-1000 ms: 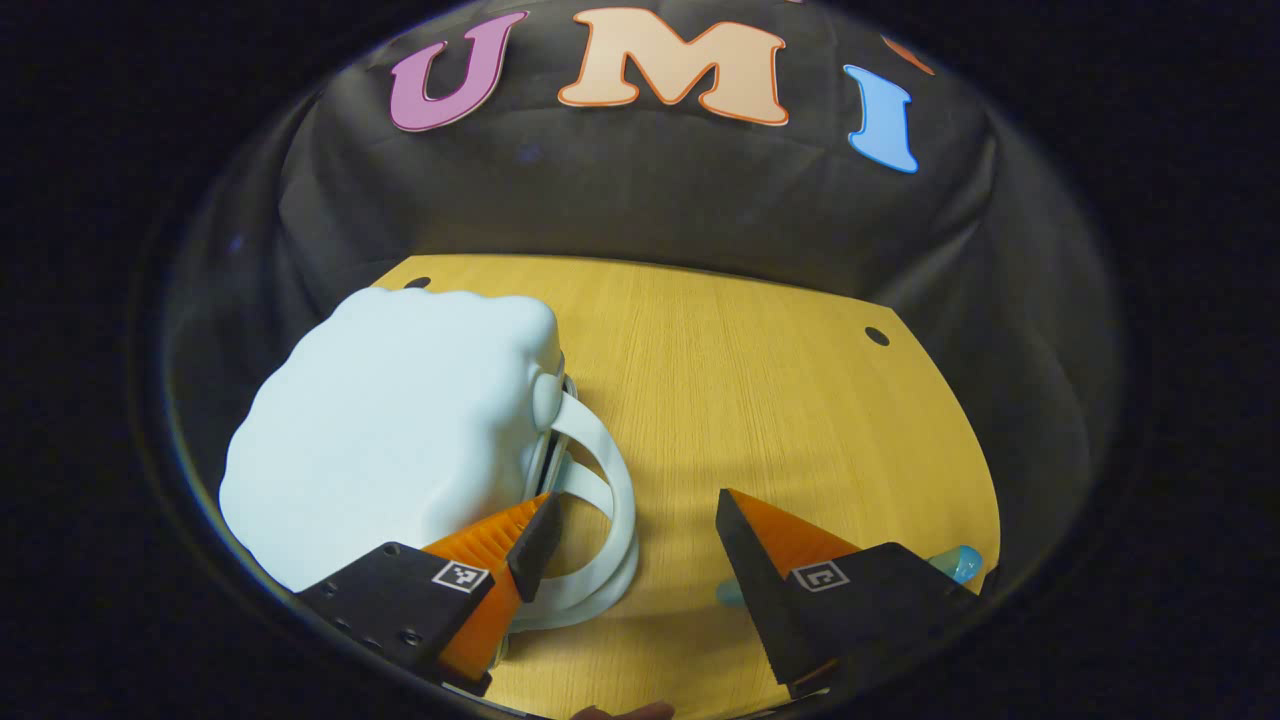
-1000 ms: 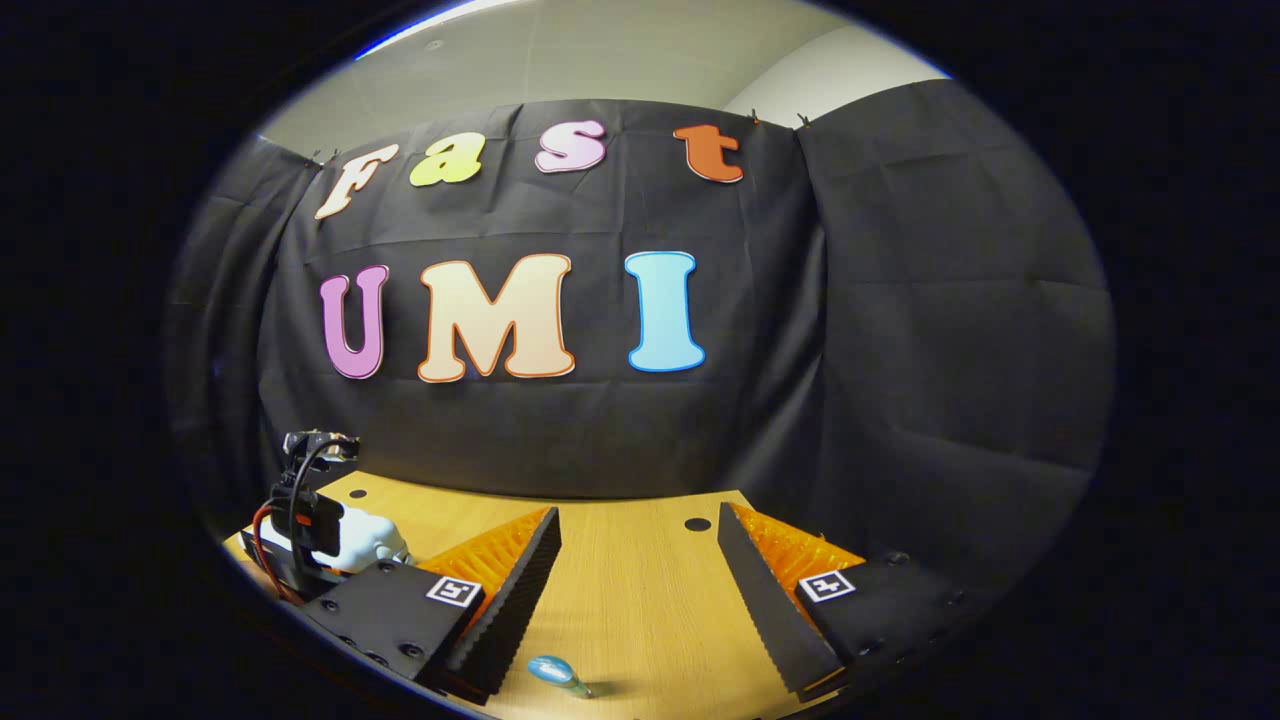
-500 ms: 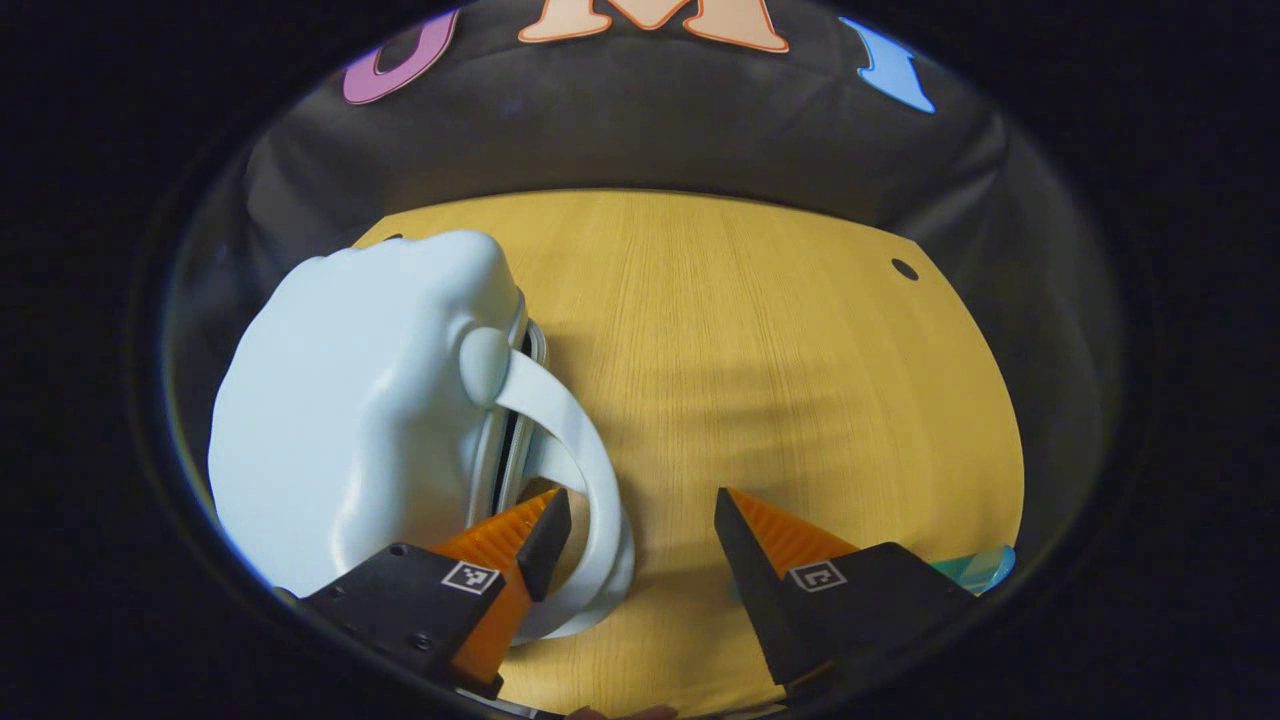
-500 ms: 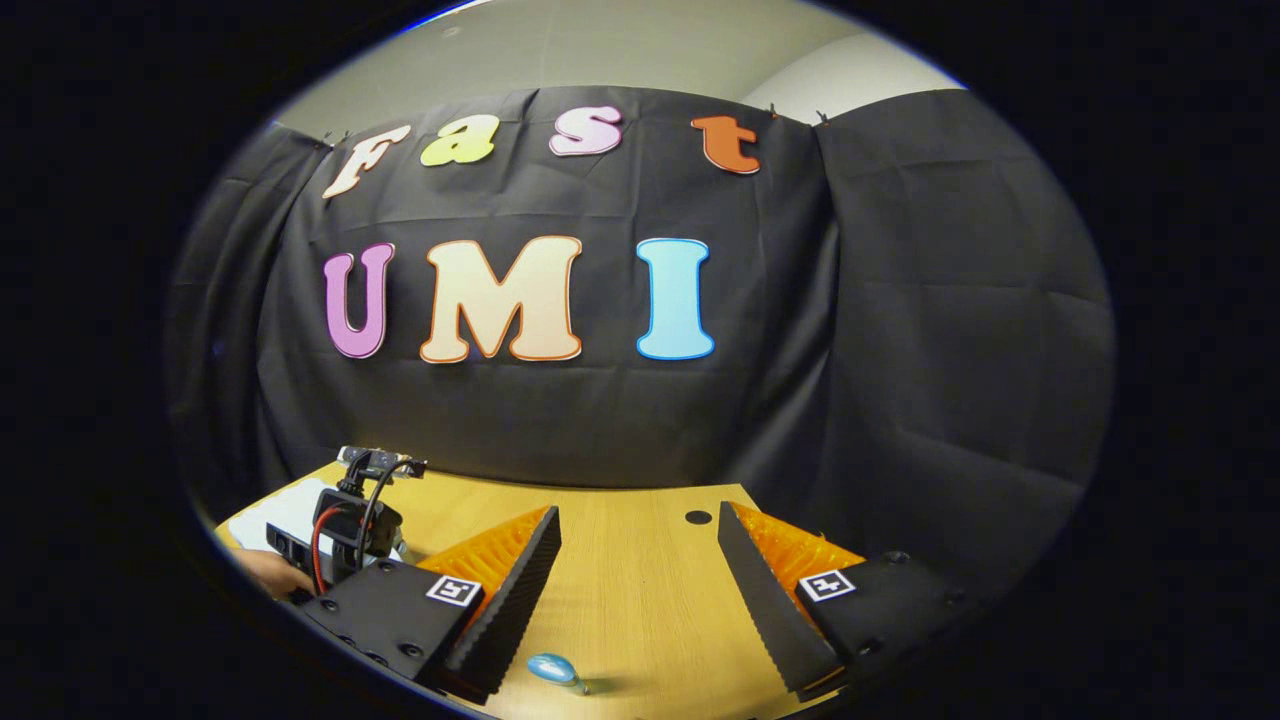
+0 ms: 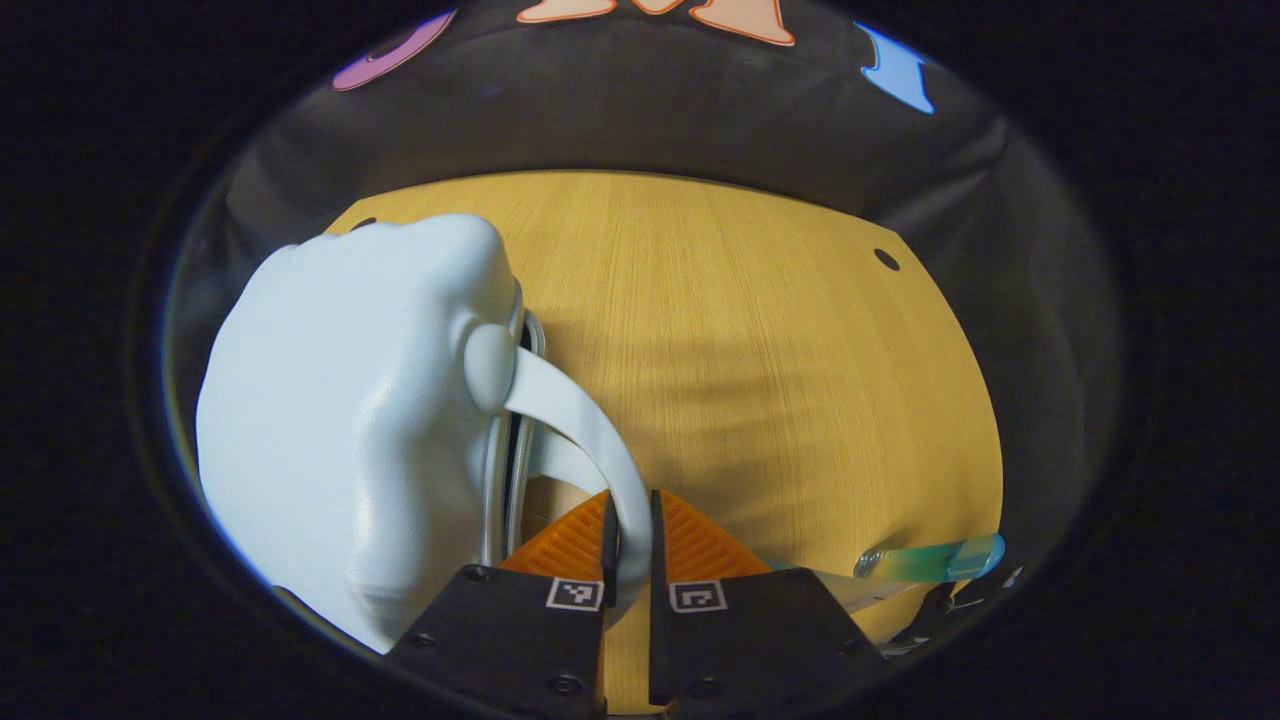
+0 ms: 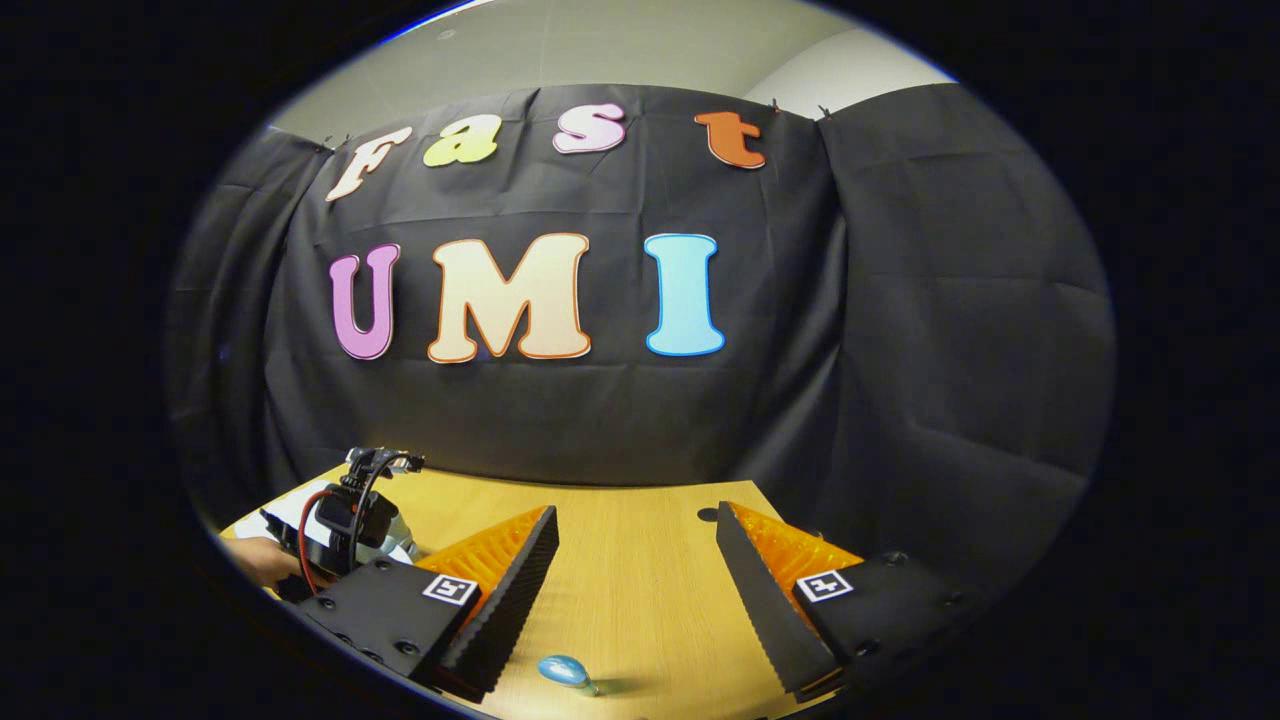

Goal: First open the suitcase, pack the skin care products into it, and then close the suitcase.

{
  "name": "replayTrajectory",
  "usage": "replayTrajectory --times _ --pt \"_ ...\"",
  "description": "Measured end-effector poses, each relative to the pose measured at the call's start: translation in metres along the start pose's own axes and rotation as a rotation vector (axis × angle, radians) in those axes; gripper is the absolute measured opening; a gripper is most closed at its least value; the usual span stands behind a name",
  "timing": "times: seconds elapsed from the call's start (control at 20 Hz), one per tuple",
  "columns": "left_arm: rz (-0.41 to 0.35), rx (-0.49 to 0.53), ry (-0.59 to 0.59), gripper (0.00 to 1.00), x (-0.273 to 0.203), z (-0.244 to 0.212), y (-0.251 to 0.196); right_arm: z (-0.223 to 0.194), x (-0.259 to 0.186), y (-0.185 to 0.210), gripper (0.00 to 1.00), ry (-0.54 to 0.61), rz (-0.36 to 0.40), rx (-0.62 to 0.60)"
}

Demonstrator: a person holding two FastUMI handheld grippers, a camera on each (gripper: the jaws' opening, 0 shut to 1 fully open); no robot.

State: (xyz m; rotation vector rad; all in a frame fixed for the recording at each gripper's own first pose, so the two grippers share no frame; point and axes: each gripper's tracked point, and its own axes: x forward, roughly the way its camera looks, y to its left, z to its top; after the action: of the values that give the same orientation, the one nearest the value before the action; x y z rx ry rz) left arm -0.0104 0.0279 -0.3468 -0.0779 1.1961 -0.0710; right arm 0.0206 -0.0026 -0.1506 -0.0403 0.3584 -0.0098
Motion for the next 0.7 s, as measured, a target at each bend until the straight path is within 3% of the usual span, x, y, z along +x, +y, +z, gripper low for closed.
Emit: replayTrajectory --times 0.15,0.35,0.7 --pt "0.028 0.075 -0.084 0.05 -0.019 0.019 -0.008 0.003 0.002 0.015 0.99 -0.010 0.037 -0.005" --pt "-0.012 -0.004 -0.124 0.02 -0.030 0.026 -0.006 0.009 0.006 0.037 0.99 -0.025 0.099 0.002" --pt "-0.013 0.007 -0.255 0.00 -0.072 0.053 -0.007 0.011 0.008 0.066 0.99 -0.036 0.168 0.005"
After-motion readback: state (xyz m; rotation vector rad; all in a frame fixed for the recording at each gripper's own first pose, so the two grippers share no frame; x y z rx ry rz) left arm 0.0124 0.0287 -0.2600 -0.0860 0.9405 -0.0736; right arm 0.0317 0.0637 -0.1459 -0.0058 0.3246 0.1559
